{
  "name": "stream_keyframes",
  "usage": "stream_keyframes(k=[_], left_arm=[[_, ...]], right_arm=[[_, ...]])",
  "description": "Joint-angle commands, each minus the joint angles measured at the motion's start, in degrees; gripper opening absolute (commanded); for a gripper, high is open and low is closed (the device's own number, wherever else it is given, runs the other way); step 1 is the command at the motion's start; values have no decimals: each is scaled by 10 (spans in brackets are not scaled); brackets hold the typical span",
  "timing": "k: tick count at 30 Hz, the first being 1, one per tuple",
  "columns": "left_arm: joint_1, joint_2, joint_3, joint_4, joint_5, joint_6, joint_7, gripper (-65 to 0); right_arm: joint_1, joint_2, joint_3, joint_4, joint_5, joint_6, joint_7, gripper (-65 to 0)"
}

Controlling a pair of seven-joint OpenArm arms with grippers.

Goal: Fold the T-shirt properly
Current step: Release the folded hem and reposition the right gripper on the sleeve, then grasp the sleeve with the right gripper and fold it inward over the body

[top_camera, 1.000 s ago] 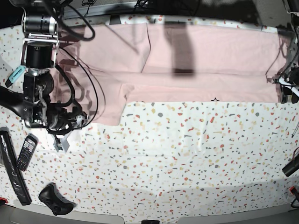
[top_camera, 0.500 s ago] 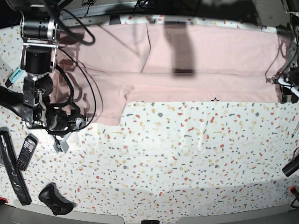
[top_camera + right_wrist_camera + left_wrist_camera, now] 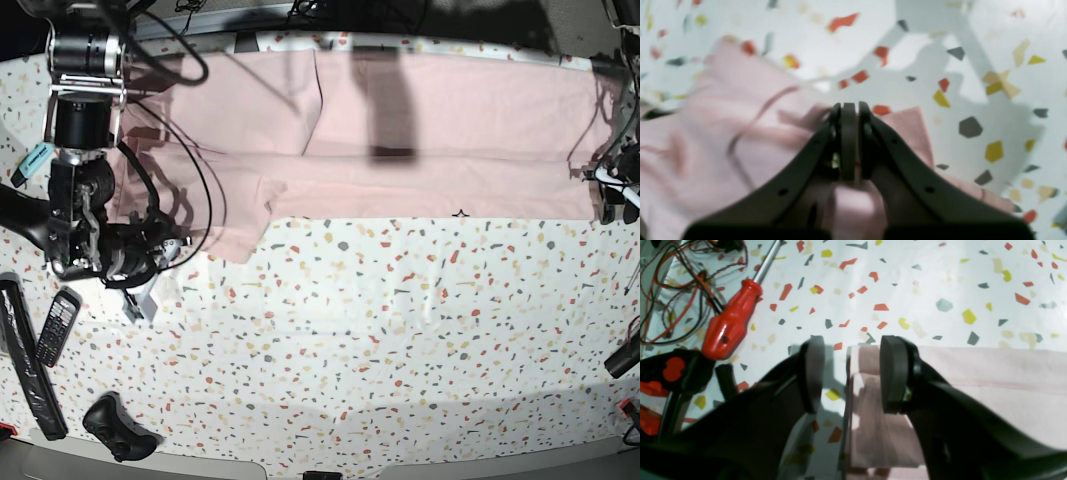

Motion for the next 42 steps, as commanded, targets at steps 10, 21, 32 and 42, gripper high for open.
stream_keyframes(k=[10, 21, 32, 42], left_arm=[[-6, -11, -4, 11, -5, 2, -9, -396], [-5, -11, -4, 11, -5, 2, 2, -396], [-5, -11, -4, 11, -4, 2, 4, -396], [-5, -11, -4, 11, 16, 2, 4, -396]], right_arm=[[-135, 7, 2, 239, 91, 4, -18, -650], [-291, -69, 2, 425, 91, 5, -12, -650], [-335, -116, -3, 442, 91, 37, -8, -650], [-336, -116, -89, 442, 87, 38, -18, -650]])
